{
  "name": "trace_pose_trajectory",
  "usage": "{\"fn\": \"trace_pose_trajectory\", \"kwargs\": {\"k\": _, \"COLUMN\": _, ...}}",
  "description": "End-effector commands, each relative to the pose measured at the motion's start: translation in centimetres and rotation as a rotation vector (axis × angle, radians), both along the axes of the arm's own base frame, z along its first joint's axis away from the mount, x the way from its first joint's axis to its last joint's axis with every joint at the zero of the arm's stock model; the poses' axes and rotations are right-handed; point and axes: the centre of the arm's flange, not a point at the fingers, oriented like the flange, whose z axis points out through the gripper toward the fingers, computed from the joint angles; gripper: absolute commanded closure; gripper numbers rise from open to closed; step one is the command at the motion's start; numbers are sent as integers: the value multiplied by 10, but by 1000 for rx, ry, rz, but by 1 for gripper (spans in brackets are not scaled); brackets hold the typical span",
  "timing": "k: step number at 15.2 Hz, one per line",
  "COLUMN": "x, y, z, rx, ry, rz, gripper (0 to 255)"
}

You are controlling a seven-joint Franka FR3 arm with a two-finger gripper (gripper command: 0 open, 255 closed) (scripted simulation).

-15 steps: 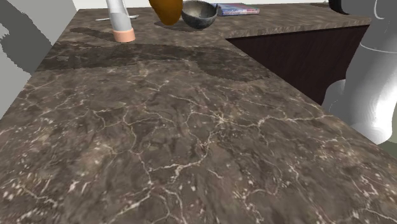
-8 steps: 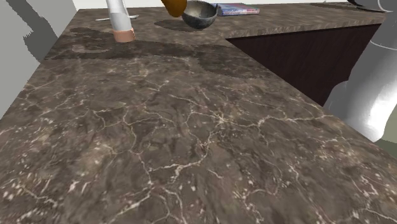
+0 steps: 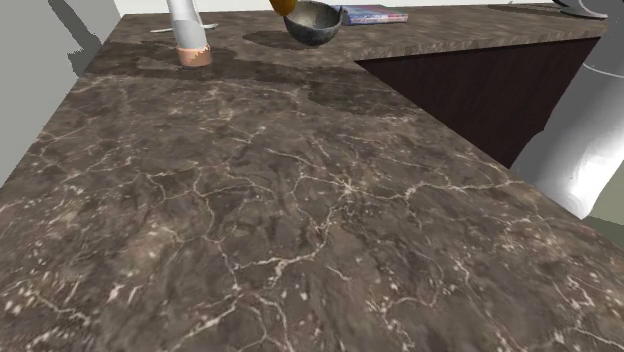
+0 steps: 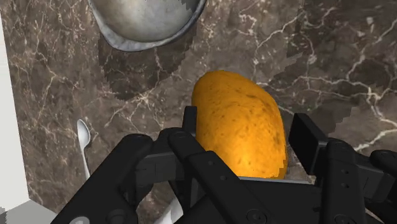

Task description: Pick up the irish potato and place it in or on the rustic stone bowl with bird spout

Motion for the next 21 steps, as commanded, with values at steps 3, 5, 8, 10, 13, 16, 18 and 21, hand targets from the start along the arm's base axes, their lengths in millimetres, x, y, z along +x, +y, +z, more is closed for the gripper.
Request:
{"fn": "trace_pose_trajectory", "kwargs": {"k": 3, "x": 34, "y": -42, "z": 2, "rx": -1, "ry": -1, "rz": 1, "gripper": 255}}
{"fn": "trace_pose_trajectory", "kwargs": {"k": 5, "x": 52, "y": -61, "z": 2, "rx": -1, "ry": -1, "rz": 1, "gripper": 255}}
{"fn": "trace_pose_trajectory", "kwargs": {"k": 8, "x": 78, "y": -91, "z": 2, "rx": -1, "ry": -1, "rz": 1, "gripper": 255}}
{"fn": "trace_pose_trajectory", "kwargs": {"k": 10, "x": 95, "y": -111, "z": 3, "rx": -1, "ry": -1, "rz": 1, "gripper": 255}}
{"fn": "trace_pose_trajectory", "kwargs": {"k": 13, "x": 121, "y": -141, "z": 3, "rx": -1, "ry": -1, "rz": 1, "gripper": 255}}
{"fn": "trace_pose_trajectory", "kwargs": {"k": 16, "x": 137, "y": -160, "z": -2, "rx": -1, "ry": -1, "rz": 1, "gripper": 255}}
{"fn": "trace_pose_trajectory", "kwargs": {"k": 18, "x": 137, "y": -160, "z": -13, "rx": -1, "ry": -1, "rz": 1, "gripper": 255}}
{"fn": "trace_pose_trajectory", "kwargs": {"k": 21, "x": 137, "y": -160, "z": -29, "rx": -1, "ry": -1, "rz": 1, "gripper": 255}}
